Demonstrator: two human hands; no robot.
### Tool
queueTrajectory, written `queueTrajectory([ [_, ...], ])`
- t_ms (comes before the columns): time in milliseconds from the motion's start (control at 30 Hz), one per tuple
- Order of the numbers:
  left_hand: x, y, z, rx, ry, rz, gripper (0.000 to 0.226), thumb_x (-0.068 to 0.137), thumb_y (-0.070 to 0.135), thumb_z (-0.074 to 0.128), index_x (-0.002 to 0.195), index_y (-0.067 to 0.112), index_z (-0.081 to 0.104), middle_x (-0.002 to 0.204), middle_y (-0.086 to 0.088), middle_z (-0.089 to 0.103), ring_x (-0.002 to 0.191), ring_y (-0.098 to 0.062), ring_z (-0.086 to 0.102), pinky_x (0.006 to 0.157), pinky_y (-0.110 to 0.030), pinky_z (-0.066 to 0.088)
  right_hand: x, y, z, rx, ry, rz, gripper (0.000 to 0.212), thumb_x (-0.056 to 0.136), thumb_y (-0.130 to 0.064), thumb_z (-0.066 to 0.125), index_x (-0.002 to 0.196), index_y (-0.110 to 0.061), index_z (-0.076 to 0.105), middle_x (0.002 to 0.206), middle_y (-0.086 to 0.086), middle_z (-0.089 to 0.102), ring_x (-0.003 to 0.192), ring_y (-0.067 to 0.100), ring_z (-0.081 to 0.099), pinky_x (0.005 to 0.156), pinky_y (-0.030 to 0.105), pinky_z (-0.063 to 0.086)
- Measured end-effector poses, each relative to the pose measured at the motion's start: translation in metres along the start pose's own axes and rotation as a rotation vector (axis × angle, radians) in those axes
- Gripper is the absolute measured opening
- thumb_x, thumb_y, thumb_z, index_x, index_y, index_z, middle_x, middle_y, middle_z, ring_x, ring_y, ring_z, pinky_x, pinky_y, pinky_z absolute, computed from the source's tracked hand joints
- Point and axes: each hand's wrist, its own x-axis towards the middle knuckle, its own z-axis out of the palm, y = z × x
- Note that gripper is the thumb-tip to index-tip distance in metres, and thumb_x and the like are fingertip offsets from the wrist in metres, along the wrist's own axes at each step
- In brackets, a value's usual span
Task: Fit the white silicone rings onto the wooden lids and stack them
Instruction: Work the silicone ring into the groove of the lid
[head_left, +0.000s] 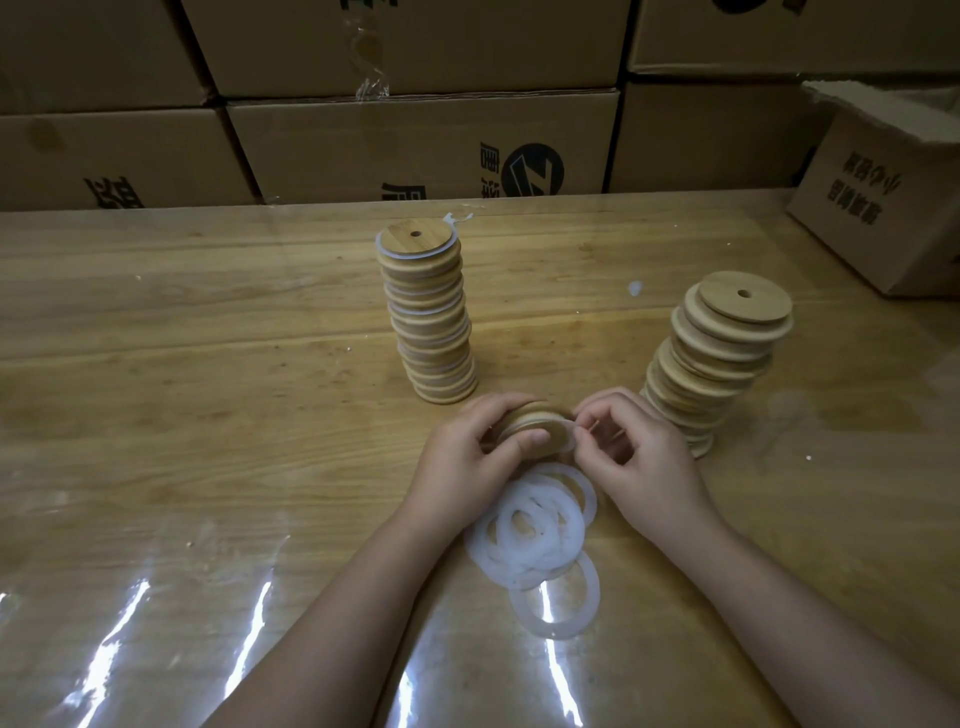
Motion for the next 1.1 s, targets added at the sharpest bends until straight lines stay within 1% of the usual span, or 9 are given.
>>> queueTrajectory([
  [167,0.0002,-0.001,0.0007,-0.007,-0.027,-0.006,0.025,0.082,0.021,0.07,0.107,0.019,0.068,0.101,0.005,0.068,0.097,-0.004,0.062,0.083,-0.022,0.049,-0.0008,0.0032,-0.0001,-0.02,0.029,0.029,0.017,0.078,0.002,0.066,0.077,-0.013,0.058,0.079,-0.004,0.058,0.066,0.009,0.054,0.056,0.01,0.039],
  [333,0.0004,-0.001,0.0001,-0.025,-0.019,-0.056,0.024,0.083,0.02,0.07,0.107,0.017,0.067,0.1,0.006,0.069,0.095,-0.007,0.063,0.083,-0.027,0.051,-0.0001,0.0029,-0.0002,0.011,0.008,0.039,0.016,0.079,0.001,0.065,0.077,-0.014,0.059,0.081,-0.004,0.058,0.065,0.009,0.053,0.056,0.01,0.038],
  [467,0.001,-0.0009,0.0001,-0.012,-0.012,-0.047,0.023,0.084,0.017,0.07,0.106,0.015,0.067,0.098,0.006,0.069,0.093,-0.006,0.063,0.082,-0.026,0.051,0.0005,0.003,-0.0005,0.019,-0.018,0.04,0.015,0.08,0.002,0.065,0.078,-0.012,0.059,0.082,-0.004,0.057,0.066,0.01,0.053,0.056,0.01,0.039],
  [600,0.0017,-0.0008,-0.001,-0.019,-0.013,-0.042,0.021,0.085,0.017,0.069,0.106,0.016,0.067,0.096,0.008,0.069,0.091,-0.004,0.063,0.081,-0.024,0.05,0.001,0.0047,0.0001,0.016,-0.04,0.097,0.017,0.08,0.001,0.065,0.077,-0.015,0.058,0.081,-0.007,0.056,0.068,0.008,0.054,0.057,0.009,0.038],
  [700,0.0025,-0.0008,-0.002,-0.085,-0.011,-0.088,0.017,0.085,0.017,0.069,0.101,0.022,0.067,0.091,0.011,0.07,0.088,-0.004,0.064,0.08,-0.021,0.05,0.0013,0.0066,0.0008,-0.002,-0.057,0.139,0.018,0.08,0.0,0.065,0.076,-0.016,0.058,0.08,-0.007,0.056,0.068,0.007,0.054,0.057,0.009,0.038],
  [833,0.0028,-0.0014,-0.0036,-0.143,0.066,-0.145,0.017,0.085,0.013,0.068,0.098,0.024,0.067,0.09,0.008,0.07,0.087,-0.005,0.064,0.079,-0.021,0.05,0.0012,0.0065,0.0008,-0.019,-0.076,0.156,0.016,0.08,0.0,0.065,0.075,-0.014,0.059,0.079,-0.007,0.057,0.069,0.006,0.054,0.057,0.008,0.038],
  [900,0.0032,-0.0015,-0.0051,-0.135,0.082,-0.15,0.018,0.085,0.011,0.068,0.098,0.023,0.068,0.094,0.004,0.069,0.09,-0.008,0.063,0.081,-0.025,0.05,0.0013,0.006,0.0007,-0.02,-0.078,0.16,0.015,0.081,0.0,0.065,0.076,-0.014,0.06,0.079,-0.006,0.057,0.069,0.005,0.053,0.058,0.009,0.039],
  [1000,0.0031,0.0002,-0.006,-0.156,0.053,-0.163,0.019,0.084,0.01,0.069,0.101,0.016,0.069,0.096,0.002,0.07,0.092,-0.013,0.063,0.084,-0.034,0.051,0.0016,0.0039,0.0001,0.021,-0.052,0.181,0.013,0.082,-0.002,0.065,0.081,-0.015,0.062,0.081,-0.007,0.058,0.069,0.004,0.053,0.058,0.009,0.039],
  [1100,0.0025,0.0025,-0.0058,-0.173,0.018,-0.149,0.019,0.082,0.011,0.071,0.1,0.015,0.07,0.093,0.002,0.071,0.089,-0.014,0.065,0.082,-0.033,0.053,0.0014,0.0002,-0.0015,0.05,-0.028,0.154,0.015,0.083,-0.004,0.064,0.083,-0.019,0.063,0.081,-0.008,0.06,0.07,0.008,0.054,0.059,0.009,0.039],
])
